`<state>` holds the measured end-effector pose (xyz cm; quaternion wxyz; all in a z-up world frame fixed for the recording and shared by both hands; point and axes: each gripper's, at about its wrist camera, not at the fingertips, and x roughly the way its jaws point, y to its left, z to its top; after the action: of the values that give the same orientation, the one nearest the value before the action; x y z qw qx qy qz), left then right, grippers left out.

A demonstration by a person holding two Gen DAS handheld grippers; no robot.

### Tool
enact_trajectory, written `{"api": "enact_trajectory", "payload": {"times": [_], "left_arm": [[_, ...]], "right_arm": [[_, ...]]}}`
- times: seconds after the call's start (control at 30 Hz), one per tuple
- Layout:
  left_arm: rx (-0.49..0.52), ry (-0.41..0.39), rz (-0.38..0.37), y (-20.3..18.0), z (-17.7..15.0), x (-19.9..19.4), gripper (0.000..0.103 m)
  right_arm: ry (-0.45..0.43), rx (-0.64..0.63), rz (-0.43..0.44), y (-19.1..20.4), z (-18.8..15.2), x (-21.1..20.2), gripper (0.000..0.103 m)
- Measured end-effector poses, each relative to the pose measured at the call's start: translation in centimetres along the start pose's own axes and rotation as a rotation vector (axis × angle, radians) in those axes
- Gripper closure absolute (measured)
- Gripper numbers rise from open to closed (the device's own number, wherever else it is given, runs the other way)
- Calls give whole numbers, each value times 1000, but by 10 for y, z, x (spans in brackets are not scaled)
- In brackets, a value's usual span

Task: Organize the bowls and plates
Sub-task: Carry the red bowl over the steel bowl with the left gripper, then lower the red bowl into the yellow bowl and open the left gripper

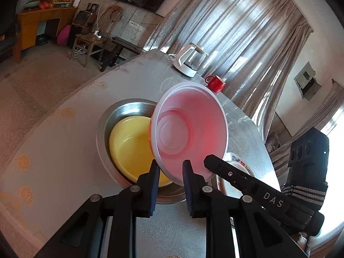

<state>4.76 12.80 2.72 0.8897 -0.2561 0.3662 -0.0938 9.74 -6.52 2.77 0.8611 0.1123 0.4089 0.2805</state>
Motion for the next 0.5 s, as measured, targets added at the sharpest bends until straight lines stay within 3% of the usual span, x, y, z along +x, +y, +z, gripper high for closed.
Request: {"api": "enact_trajectory", "payload": {"times": [0.3, 0.5], "left_arm": [[-1, -6, 63, 13, -6, 2, 83], [-3, -13, 92, 20, -6, 7, 82]], "right_arm": [[62, -9, 8, 8, -3, 19, 88], [74, -10, 6, 10, -8, 23, 80]]}}
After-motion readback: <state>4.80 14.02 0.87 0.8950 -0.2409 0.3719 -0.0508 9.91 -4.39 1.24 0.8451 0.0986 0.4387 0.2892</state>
